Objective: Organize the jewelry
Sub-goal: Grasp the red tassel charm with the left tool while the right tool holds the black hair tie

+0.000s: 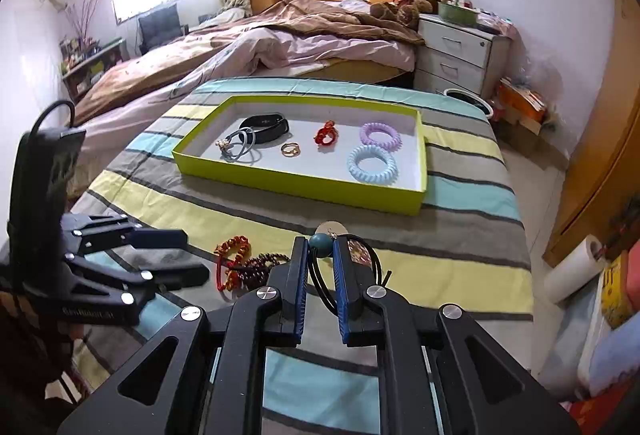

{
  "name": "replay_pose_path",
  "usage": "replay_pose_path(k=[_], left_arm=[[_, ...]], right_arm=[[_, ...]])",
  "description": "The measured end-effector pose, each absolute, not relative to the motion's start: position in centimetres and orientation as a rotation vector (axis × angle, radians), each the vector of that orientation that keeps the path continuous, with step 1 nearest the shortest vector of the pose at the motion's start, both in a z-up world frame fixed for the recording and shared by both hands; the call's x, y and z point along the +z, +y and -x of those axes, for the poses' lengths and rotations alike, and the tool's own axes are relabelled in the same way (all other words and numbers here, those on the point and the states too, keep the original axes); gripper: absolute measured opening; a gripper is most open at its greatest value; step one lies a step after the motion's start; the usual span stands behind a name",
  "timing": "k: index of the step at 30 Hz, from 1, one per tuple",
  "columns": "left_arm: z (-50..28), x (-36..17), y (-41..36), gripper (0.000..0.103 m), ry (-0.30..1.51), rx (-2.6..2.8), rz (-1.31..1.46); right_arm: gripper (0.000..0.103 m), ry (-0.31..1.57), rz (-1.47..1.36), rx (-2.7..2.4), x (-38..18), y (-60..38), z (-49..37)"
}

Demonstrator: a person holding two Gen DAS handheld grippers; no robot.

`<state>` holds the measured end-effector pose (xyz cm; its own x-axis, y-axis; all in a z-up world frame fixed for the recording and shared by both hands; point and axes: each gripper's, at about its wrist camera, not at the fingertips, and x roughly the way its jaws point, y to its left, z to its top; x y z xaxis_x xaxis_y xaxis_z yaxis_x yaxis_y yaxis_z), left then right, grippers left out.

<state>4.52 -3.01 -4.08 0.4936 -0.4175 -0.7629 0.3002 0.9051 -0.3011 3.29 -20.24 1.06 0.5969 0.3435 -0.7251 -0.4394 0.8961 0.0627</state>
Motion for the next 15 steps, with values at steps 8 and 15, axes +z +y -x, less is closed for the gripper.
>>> replay_pose_path(k=[8,15], left_arm=[[-5.0,-4.8,-6.3,0.055,0.962,-0.357,-0.054],[-5.6,-5.0,-5.1,0.055,0.972,-0.263,-0.083]], right_arm=[[0.013,0.82,0.083,0.455,0.4,-21.7,-3.2],[0.013,0.817,0.068,0.46,0.2,-22.3,-3.4]])
